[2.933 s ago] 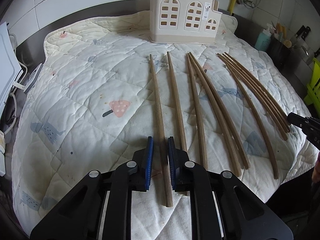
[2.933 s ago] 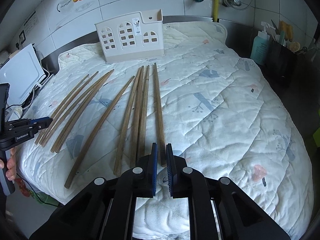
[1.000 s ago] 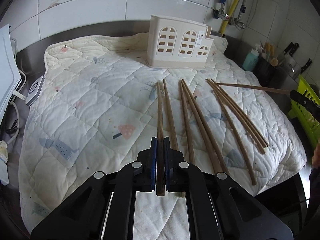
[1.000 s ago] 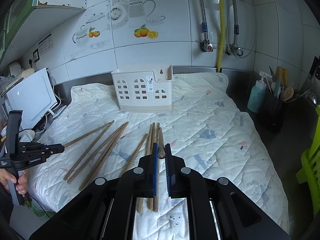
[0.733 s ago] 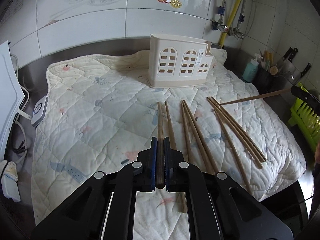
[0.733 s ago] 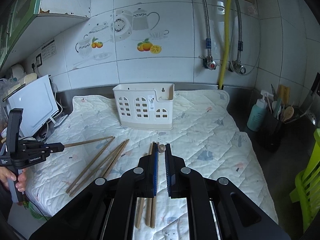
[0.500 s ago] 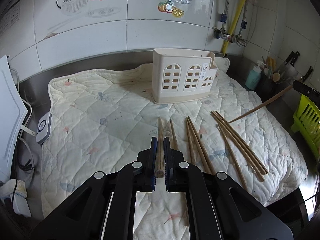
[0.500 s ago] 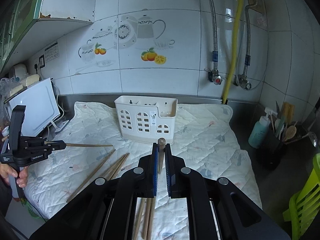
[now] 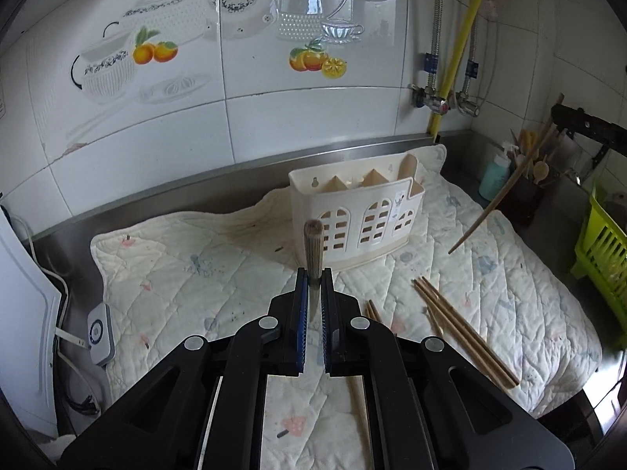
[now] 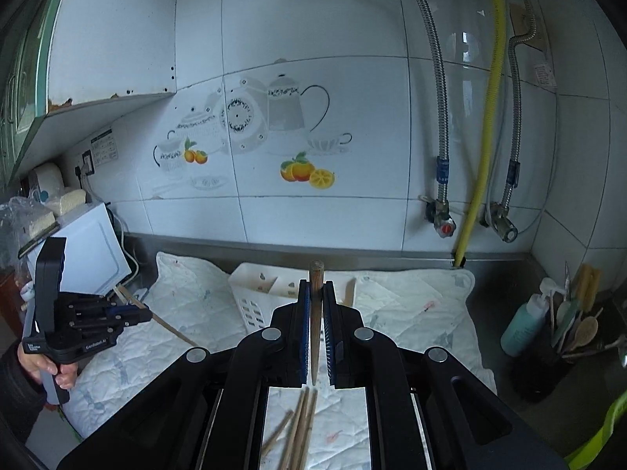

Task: Organize utensils
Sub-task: 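Lift the chopstick with the left tool and drop it into the white holder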

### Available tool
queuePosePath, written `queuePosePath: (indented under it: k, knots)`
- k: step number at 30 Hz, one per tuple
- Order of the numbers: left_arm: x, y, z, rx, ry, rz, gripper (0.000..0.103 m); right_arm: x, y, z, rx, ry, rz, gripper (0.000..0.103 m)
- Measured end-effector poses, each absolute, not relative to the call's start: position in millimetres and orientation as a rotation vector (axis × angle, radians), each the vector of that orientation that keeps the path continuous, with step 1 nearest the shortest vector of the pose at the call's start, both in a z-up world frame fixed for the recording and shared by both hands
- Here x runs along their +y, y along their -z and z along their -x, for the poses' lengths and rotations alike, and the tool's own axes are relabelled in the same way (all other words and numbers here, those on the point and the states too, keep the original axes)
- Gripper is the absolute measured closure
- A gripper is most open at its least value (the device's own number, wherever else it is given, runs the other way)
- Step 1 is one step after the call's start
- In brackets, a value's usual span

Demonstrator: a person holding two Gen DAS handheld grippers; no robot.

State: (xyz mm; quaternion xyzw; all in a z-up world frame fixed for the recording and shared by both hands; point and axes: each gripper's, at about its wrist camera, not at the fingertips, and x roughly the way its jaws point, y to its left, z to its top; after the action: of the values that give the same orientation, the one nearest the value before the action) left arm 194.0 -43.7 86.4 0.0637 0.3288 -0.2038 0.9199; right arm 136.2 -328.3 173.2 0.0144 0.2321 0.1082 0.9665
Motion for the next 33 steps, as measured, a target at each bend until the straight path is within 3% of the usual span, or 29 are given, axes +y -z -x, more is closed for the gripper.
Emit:
queuePosePath:
  k: [8, 17, 33]
  knots:
    - [-50.2, -143.1, -213.5, 0.594, 0.437, -0.103, 0.098, -329.0, -208.8, -188.9, 0.416, -0.176, 0.0, 0.096]
    - [-74.7, -211.7, -231.5, 0.436, 0.421, -0.118, 0.098, -325.1, -193.4, -240.1, 0.446, -0.139, 0.001, 0.096]
    - [-103.9, -154.8, -296.9, 0.61, 0.394, -0.08, 0.096, -319.0, -148.8, -262.7, 0.54, -0.158, 0.031, 0.094]
